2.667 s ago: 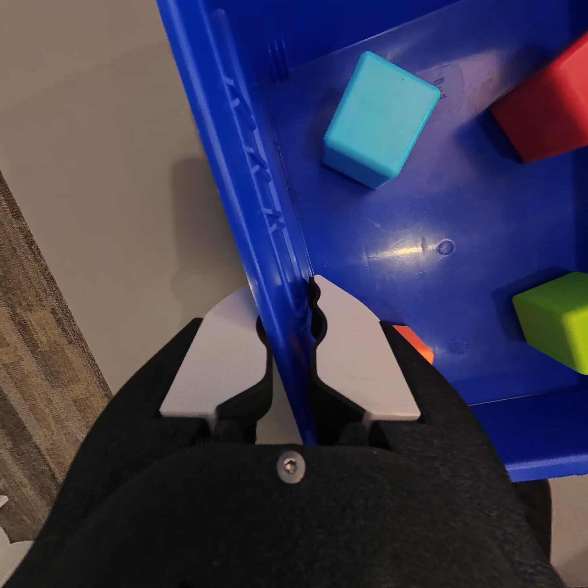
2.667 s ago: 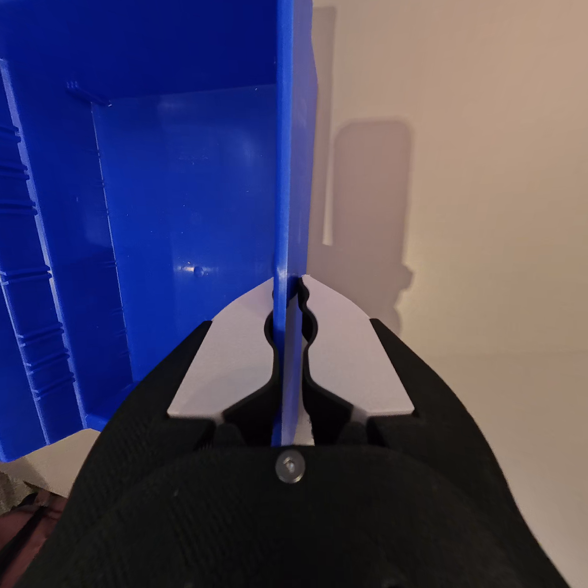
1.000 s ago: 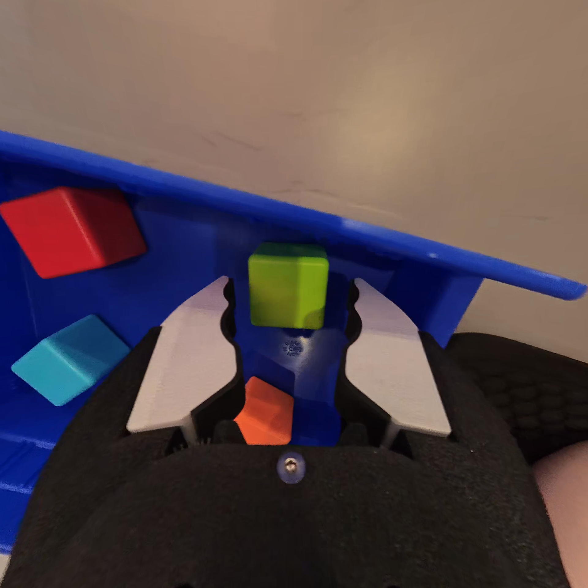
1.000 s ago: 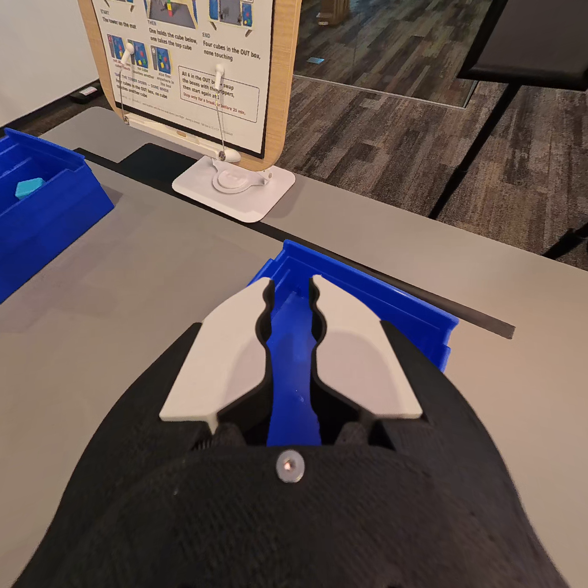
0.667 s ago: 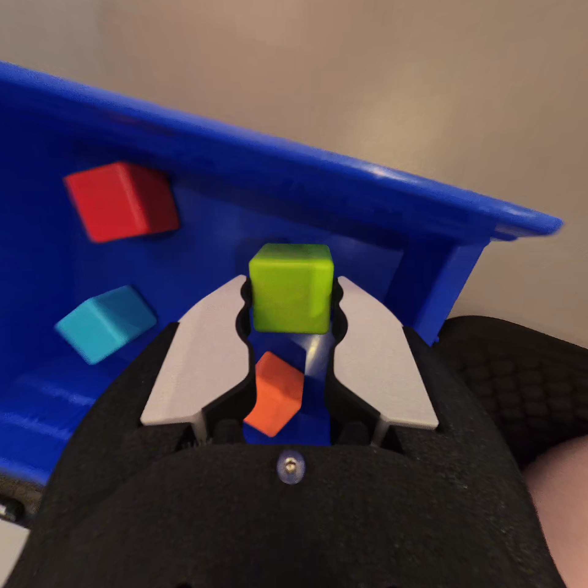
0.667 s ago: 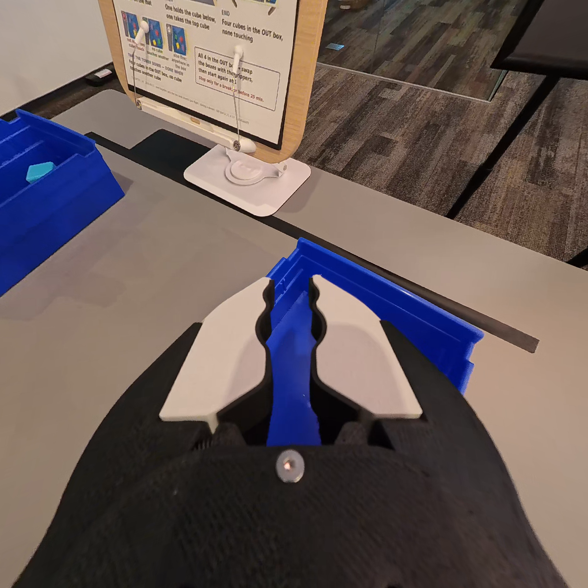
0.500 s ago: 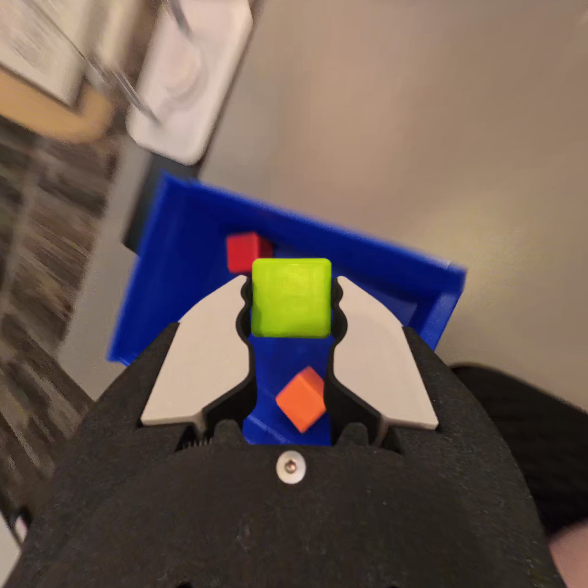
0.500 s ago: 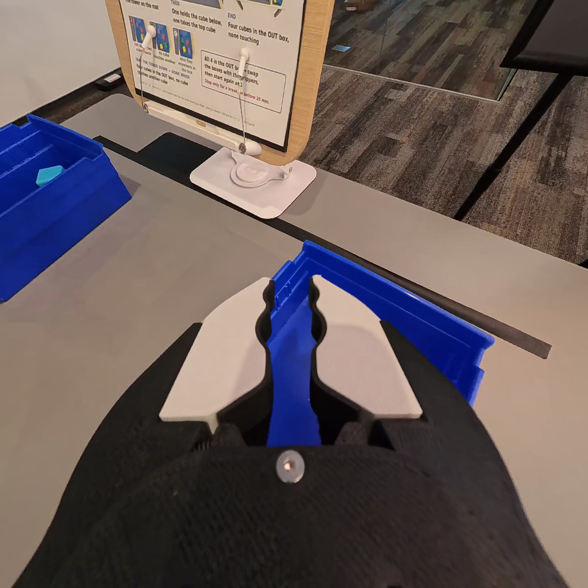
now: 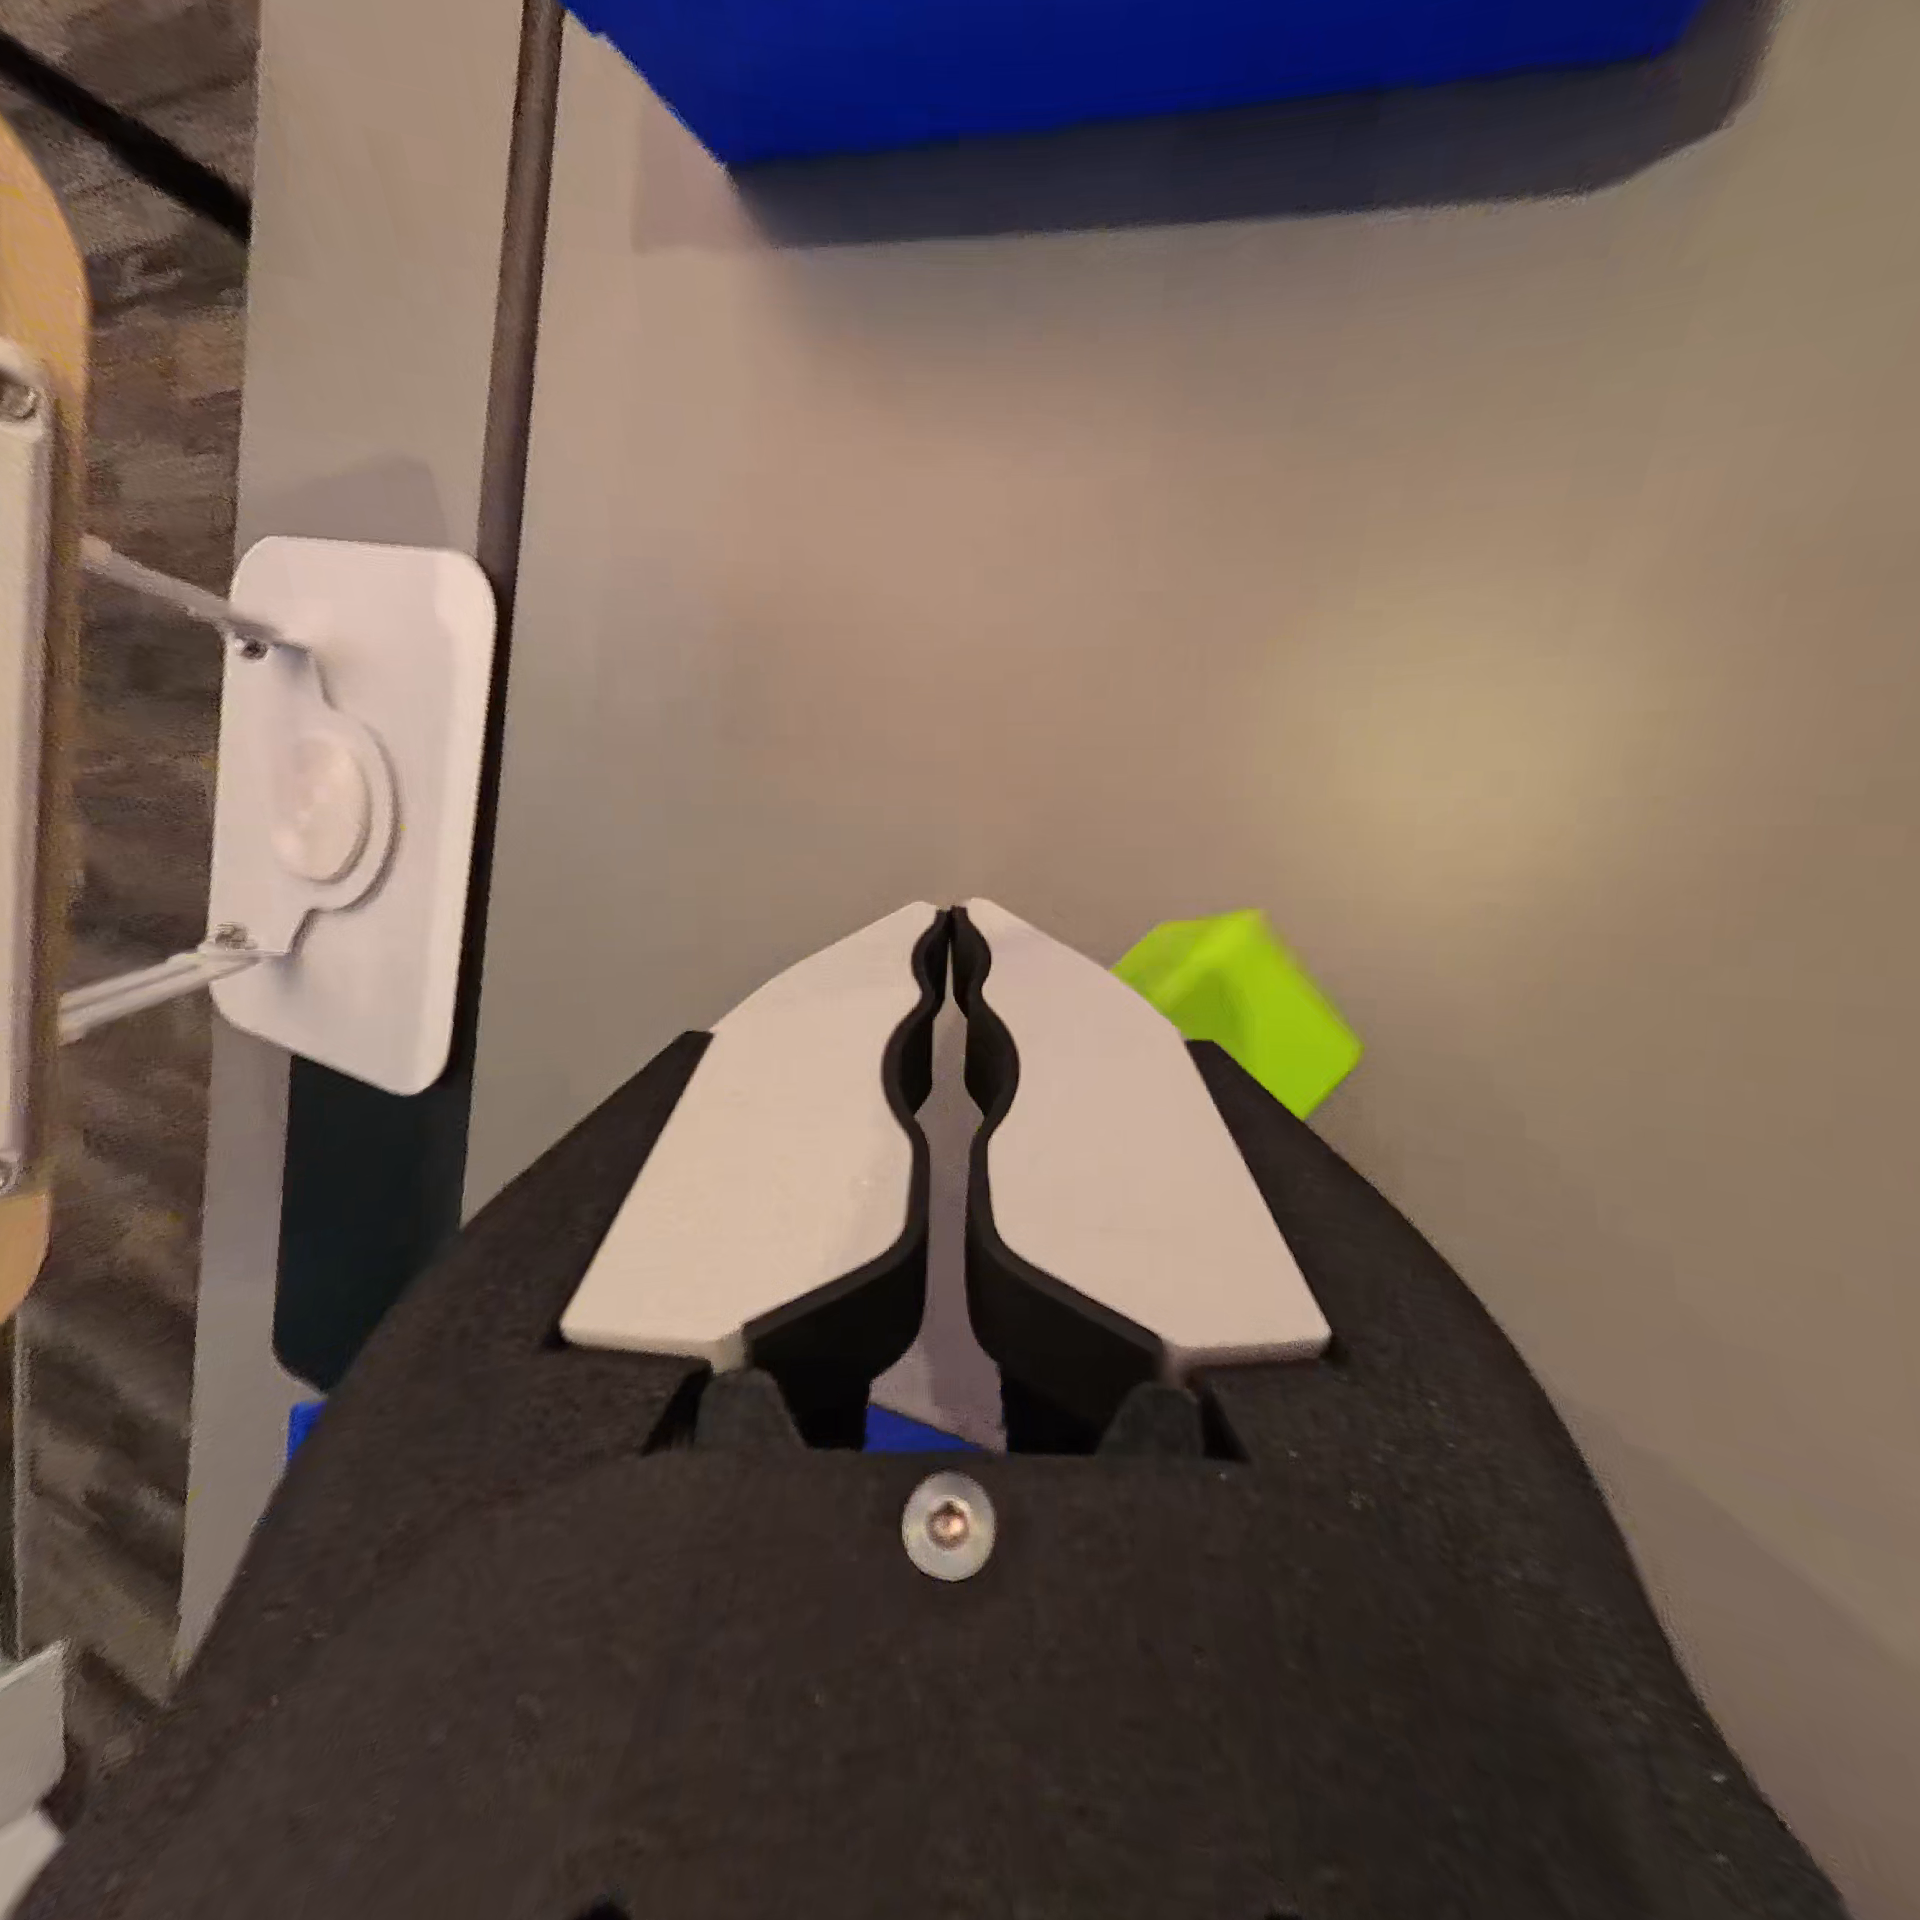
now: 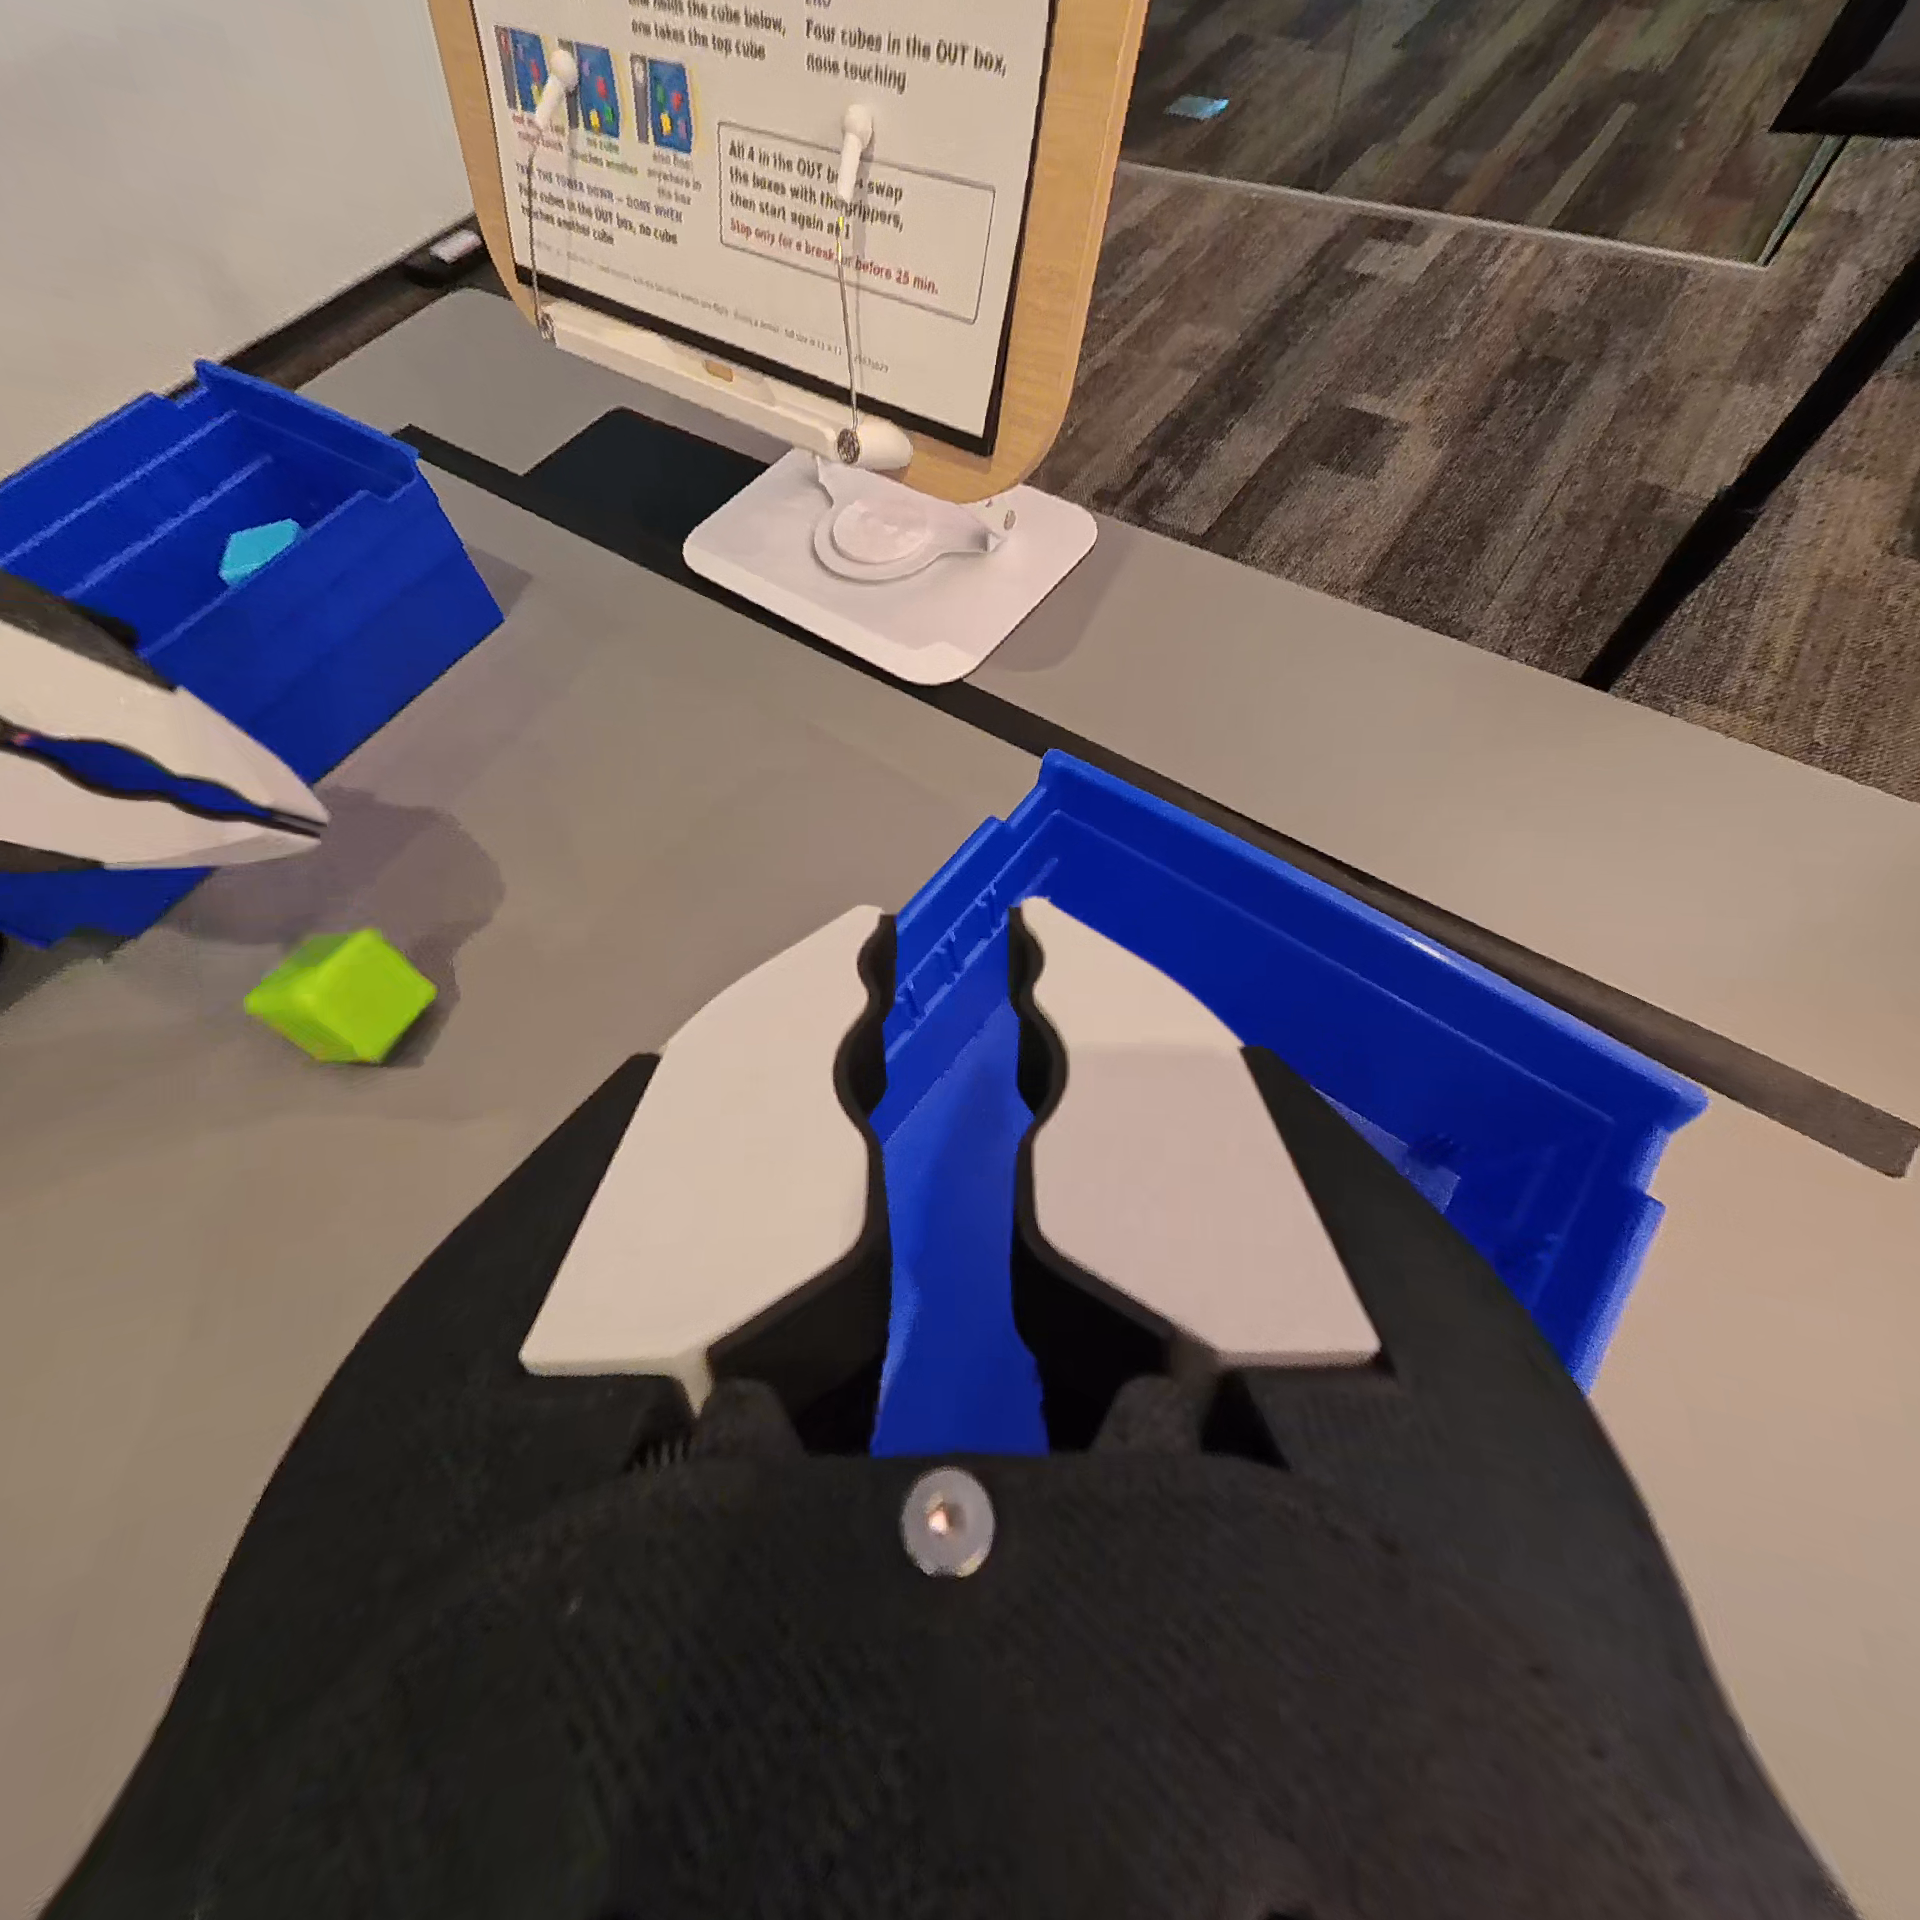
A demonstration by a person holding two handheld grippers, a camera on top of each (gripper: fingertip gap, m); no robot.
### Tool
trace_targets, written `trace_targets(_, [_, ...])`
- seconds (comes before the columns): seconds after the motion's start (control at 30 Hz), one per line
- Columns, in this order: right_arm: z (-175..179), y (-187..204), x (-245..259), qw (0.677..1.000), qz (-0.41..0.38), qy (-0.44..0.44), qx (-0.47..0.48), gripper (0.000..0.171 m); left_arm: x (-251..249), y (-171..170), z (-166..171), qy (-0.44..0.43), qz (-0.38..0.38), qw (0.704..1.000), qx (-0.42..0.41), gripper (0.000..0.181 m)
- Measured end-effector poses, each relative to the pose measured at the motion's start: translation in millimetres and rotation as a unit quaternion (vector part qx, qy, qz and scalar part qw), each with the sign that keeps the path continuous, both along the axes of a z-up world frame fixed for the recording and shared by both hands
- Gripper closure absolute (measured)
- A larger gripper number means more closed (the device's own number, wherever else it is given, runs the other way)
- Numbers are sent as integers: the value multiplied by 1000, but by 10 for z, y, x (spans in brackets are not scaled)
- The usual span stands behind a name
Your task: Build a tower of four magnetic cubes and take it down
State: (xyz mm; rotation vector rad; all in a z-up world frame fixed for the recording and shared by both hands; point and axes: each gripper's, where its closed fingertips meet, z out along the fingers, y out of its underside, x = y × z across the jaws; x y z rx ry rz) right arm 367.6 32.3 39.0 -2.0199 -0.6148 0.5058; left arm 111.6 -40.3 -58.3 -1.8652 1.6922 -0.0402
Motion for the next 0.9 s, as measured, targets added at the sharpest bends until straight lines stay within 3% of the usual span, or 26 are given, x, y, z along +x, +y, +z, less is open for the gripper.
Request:
trace_targets(0.13, [-85, 17, -26, 1000, 7, -13, -12, 149, 151, -34, 86, -40, 2, 999, -17, 162])
trace_targets(0.2, [-94, 20, -54, 1000, 12, -11, -14, 149, 239, -175, 101, -57, -11, 997, -43, 133])
trace_targets(0.3, [-104, 23, -68, 1000, 19, -12, -16, 149, 457, -643, -26, -72, -43, 989, -123, 106])
trace_targets(0.33, [-108, 21, -65, 1000, 21, -9, -19, 149, 554, -798, -89, -77, -57, 986, -135, 105])
trace_targets(0.43, [-116, 8, -34, 999, 24, -6, -23, 149, 893, -1212, -318, -72, -128, 982, -116, 93])
trace_targets(0.57, [-52, -25, 15, 999, 28, 18, -18, 149, 1212, -1434, -659, -4, -256, 966, -21, 94])
trace_targets(0.7, [-34, -84, 57, 998, 39, 38, -22, 148, 1526, -1384, -676, -24, -300, 953, -43, 92])
trace_targets(0.77, [-45, -113, 72, 998, 46, 46, -26, 148, 1528, -1446, -705, -9, -352, 933, -74, 110])
trace_targets(0.9, [-68, -145, 91, 995, 56, 71, -38, 148, 1496, -1523, -815, 61, -420, 901, -86, 111])
